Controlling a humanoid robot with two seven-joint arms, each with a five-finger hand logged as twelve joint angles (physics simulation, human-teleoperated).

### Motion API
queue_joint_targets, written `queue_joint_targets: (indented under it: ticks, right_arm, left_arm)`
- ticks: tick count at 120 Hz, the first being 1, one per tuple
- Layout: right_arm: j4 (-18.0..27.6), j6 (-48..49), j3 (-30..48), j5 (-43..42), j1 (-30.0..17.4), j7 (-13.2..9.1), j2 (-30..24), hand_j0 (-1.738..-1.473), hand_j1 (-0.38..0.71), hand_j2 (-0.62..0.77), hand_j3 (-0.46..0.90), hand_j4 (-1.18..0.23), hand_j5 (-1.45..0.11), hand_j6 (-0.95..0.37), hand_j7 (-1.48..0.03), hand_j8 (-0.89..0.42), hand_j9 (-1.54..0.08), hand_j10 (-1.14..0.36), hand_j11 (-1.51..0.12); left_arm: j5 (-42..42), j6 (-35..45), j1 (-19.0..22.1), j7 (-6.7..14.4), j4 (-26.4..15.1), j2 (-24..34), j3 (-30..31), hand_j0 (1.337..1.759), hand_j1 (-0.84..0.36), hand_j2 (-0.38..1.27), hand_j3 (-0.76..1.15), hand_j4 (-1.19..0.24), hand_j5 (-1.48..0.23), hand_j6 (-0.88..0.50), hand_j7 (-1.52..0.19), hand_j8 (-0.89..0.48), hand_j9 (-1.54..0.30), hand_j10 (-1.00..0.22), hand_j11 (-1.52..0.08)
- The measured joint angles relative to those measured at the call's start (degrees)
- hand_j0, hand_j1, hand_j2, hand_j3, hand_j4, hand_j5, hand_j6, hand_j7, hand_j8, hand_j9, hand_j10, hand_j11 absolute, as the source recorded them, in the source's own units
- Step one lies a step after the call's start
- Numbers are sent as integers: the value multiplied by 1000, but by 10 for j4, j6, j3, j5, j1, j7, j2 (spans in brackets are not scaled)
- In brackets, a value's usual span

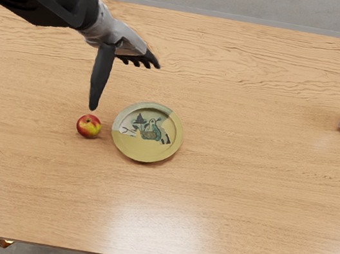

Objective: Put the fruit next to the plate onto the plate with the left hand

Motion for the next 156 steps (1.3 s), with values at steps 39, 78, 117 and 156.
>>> queue_joint_targets:
  ticks: [39,78,117,156]
  right_arm:
    - [0,0,0,0,0,0,0,-1658,-331,-3,0,-15,-19,-15,-19,-15,-19,-15,-19]
    - [0,0,0,0,0,0,0,-1658,-331,-3,0,-15,-19,-15,-19,-15,-19,-15,-19]
    - [0,0,0,0,0,0,0,-1658,-331,-3,0,-15,-19,-15,-20,-15,-20,-15,-20]
    - [0,0,0,0,0,0,0,-1658,-331,-3,0,-15,-20,-15,-20,-15,-20,-15,-20]
  left_arm:
    - [-229,486,85,174,-185,0,-113,1658,344,1,0,-5,-6,-5,-6,-5,-6,-5,-6]
    - [-239,577,142,177,-210,0,-137,1658,335,2,0,-12,-15,-12,-15,-12,-15,-12,-15]
    - [-233,584,204,177,-144,0,-125,1658,155,32,0,-162,-210,-162,-210,-162,-210,-161,-210]
    - [-172,584,253,176,-101,0,-127,1658,106,41,0,-202,-263,-203,-263,-203,-263,-202,-263]
